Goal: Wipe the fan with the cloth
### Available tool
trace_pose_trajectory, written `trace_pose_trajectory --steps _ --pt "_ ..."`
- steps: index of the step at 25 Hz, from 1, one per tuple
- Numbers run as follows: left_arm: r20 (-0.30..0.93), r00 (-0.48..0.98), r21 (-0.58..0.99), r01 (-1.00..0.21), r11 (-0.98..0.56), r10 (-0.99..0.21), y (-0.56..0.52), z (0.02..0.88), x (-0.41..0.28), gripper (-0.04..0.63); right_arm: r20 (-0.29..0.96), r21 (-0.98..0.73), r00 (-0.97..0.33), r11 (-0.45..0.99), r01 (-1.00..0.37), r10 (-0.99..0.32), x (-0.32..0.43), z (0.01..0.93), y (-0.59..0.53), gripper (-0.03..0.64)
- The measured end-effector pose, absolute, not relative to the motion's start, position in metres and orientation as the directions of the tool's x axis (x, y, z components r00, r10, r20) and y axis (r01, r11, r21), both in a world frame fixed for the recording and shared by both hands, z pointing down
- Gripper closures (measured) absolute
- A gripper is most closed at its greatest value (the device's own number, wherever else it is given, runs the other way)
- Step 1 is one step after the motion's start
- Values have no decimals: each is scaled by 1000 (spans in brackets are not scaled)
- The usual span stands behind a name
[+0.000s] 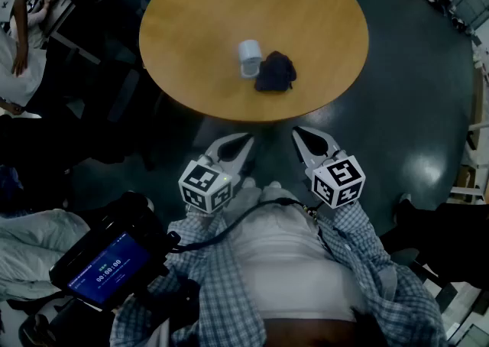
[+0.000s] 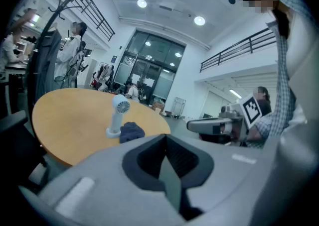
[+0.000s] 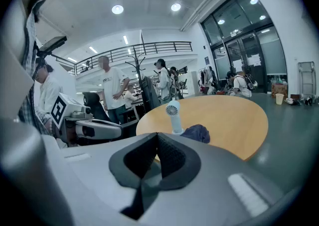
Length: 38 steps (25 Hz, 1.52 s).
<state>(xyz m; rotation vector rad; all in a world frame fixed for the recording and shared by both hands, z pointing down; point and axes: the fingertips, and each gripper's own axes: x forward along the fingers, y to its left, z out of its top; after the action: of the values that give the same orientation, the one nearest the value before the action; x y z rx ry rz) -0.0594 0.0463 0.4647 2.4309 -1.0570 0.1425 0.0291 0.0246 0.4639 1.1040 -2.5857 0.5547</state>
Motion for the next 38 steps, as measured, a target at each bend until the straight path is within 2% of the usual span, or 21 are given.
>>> trace_pose_trajectory --steps 22,31,38 --pt "300 659 383 -745 -545 -690 45 463 -56 595 366 -277 -699 645 -712 -614 37 459 15 614" --pt "302 619 364 -778 -513 -725 57 467 -31 597 357 -277 -739 691 -668 -572 63 467 31 614" --pt "307 609 343 -788 -511 -732 44 470 -23 595 361 -309 -717 649 -695 -596 89 476 27 614"
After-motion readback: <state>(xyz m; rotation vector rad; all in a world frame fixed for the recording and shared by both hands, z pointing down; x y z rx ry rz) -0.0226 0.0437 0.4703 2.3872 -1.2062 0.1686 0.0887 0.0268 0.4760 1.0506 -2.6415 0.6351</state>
